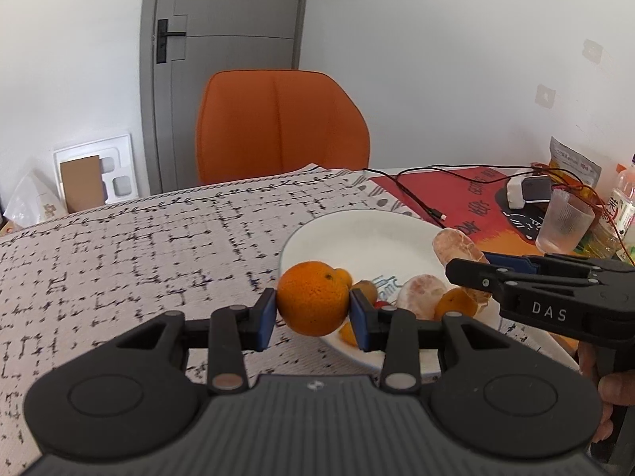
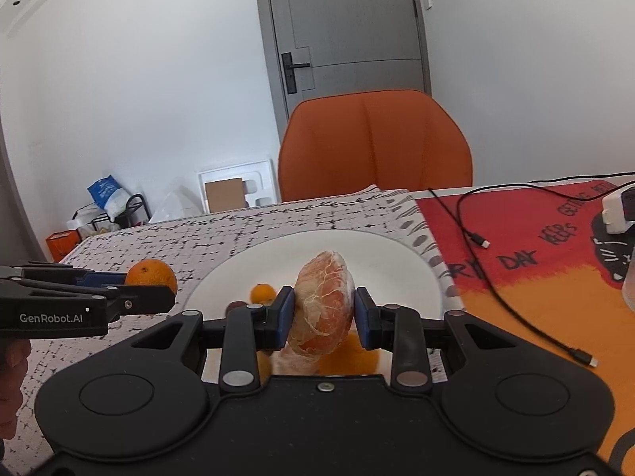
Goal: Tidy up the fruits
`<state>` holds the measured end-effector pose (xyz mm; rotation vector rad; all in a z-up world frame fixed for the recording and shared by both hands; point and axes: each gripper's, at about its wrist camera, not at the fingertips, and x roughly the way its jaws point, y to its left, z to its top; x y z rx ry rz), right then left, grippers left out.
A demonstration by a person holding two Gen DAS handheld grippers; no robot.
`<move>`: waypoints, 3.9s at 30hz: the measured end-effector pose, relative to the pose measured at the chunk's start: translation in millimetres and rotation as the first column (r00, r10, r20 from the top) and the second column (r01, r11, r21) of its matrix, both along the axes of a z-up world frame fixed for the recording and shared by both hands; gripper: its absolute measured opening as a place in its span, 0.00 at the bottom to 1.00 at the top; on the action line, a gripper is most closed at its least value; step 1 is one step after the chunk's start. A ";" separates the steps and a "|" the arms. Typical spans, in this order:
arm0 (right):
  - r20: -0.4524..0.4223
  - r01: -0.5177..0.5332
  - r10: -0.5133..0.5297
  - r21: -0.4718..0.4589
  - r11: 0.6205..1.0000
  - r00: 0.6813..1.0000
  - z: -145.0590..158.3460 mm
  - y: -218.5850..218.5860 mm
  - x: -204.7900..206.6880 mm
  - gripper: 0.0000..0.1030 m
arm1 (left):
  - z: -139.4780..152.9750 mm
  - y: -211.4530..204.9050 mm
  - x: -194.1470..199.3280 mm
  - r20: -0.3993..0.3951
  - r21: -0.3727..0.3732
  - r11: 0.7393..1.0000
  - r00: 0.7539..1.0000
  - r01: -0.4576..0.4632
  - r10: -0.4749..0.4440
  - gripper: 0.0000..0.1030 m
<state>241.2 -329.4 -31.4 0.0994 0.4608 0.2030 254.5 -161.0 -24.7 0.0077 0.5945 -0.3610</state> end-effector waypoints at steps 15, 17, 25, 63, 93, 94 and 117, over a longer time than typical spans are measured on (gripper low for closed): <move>-0.013 0.034 -0.034 0.007 0.999 0.999 -7.1 -24.8 17.8 0.30 | -4.5 -37.3 22.5 -0.013 0.033 0.998 0.999 0.048 -0.048 0.37; -0.015 0.038 -0.038 0.009 0.999 0.999 -7.8 -27.3 19.6 0.30 | -5.2 -41.8 25.5 -0.015 0.034 0.998 0.998 0.058 -0.057 0.37; -0.019 0.051 -0.050 0.022 0.998 0.999 -9.5 -34.3 21.7 0.30 | -6.6 -58.6 36.9 -0.021 0.031 0.996 0.997 0.082 -0.081 0.37; 0.004 0.012 -0.012 0.028 1.000 1.000 2.8 4.2 -6.8 0.54 | 13.9 28.9 -2.4 0.018 0.013 0.995 0.995 -0.095 0.095 0.81; 0.033 -0.072 0.072 0.013 0.997 0.997 19.0 54.2 -65.3 0.81 | 33.3 108.5 -87.3 0.053 -0.004 0.982 0.981 -0.187 0.186 0.97; 0.034 -0.074 0.073 0.013 0.997 0.997 19.9 55.4 -66.9 0.82 | 34.3 110.5 -90.5 0.055 -0.005 0.982 0.981 -0.188 0.188 0.97; 0.029 -0.066 0.064 0.054 0.996 0.998 37.4 74.9 -125.5 1.00 | 41.7 146.4 -160.7 0.079 0.003 0.951 0.948 -0.310 0.309 1.00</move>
